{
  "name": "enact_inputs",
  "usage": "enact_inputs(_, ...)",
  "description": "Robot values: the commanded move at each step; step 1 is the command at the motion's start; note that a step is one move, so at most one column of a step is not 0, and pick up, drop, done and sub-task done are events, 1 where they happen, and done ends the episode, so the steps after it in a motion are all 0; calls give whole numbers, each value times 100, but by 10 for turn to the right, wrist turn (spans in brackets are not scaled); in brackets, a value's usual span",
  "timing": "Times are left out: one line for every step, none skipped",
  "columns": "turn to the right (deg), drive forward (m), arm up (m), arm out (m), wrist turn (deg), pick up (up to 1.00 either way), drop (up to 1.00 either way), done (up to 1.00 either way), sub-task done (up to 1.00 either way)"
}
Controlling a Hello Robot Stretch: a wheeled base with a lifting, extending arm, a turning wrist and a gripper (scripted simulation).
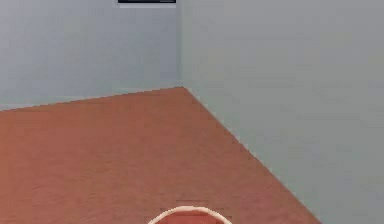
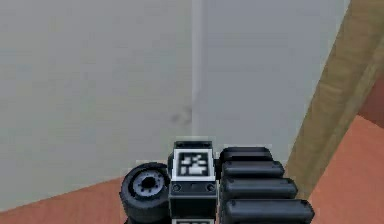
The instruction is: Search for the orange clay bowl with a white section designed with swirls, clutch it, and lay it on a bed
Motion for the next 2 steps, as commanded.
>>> enact_inputs(-390, 0, 0, 0, 0, 0, 0, 0, 0)
enact_inputs(0, 55, 0, 0, 0, 0, 0, 0, 0)
